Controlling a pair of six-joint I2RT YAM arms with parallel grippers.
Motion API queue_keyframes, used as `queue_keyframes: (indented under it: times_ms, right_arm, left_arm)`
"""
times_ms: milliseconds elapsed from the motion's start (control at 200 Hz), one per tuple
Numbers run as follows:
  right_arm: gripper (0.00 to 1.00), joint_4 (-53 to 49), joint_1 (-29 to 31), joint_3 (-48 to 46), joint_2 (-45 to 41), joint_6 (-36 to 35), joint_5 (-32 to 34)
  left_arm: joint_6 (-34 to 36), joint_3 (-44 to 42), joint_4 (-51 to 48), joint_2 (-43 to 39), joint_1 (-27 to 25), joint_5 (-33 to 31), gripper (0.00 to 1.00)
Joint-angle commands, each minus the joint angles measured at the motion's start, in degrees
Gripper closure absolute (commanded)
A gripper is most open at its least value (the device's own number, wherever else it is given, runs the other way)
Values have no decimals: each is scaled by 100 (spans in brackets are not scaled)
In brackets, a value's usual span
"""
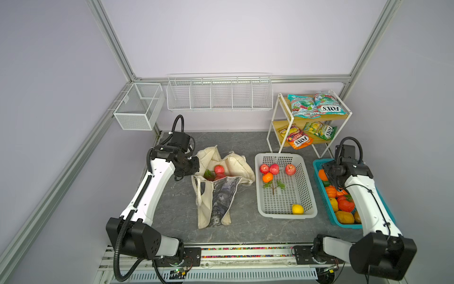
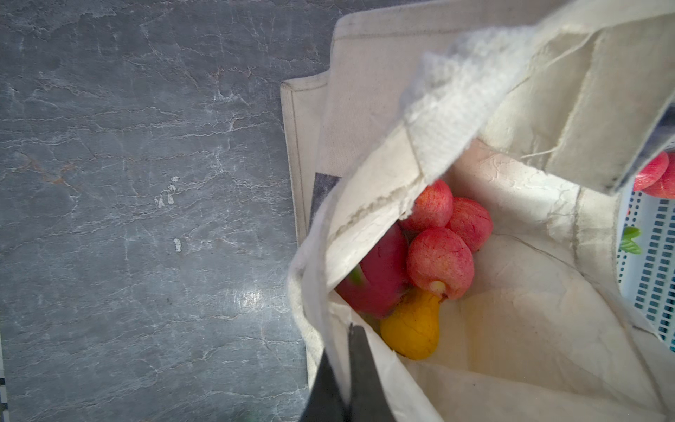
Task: Place the food into the grocery bag and tie it
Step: 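Carry the orange with the right gripper over the bag and lower it in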
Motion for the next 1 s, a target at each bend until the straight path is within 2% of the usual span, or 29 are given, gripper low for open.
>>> queue_keyframes:
  times_ms: [0, 120, 210, 300, 385, 525, 755, 995]
  right_arm:
    - [64, -587, 884, 372, -330, 239, 286]
    - [63, -673, 2516, 701, -299, 312, 583]
    - [62, -558, 3530, 1036, 93, 200, 630]
    - [61, -289, 4328, 1525, 653, -397, 606]
    - [61, 8, 4813, 2015, 1166, -1070, 379]
    - [61, 373, 5193, 2719, 1872, -1911, -172]
    - [63, 624, 5290, 3944, 2973, -2833, -1247]
    - [65, 361, 5433, 5038, 4080, -3338, -2045]
  left_arm:
    - [118, 194, 17, 35, 23, 17, 100]
    - [119, 183, 17, 90, 23, 30, 100]
    - [118, 190, 0, 98, 23, 24, 100]
    - [117, 185, 2, 76, 23, 26, 100]
    - [118, 202, -22, 67, 23, 35, 100]
    - [75, 267, -44, 14, 23, 17, 100]
    - [-44, 355, -29, -29, 23, 0, 100]
    - [-58, 318, -10, -56, 23, -44, 100]
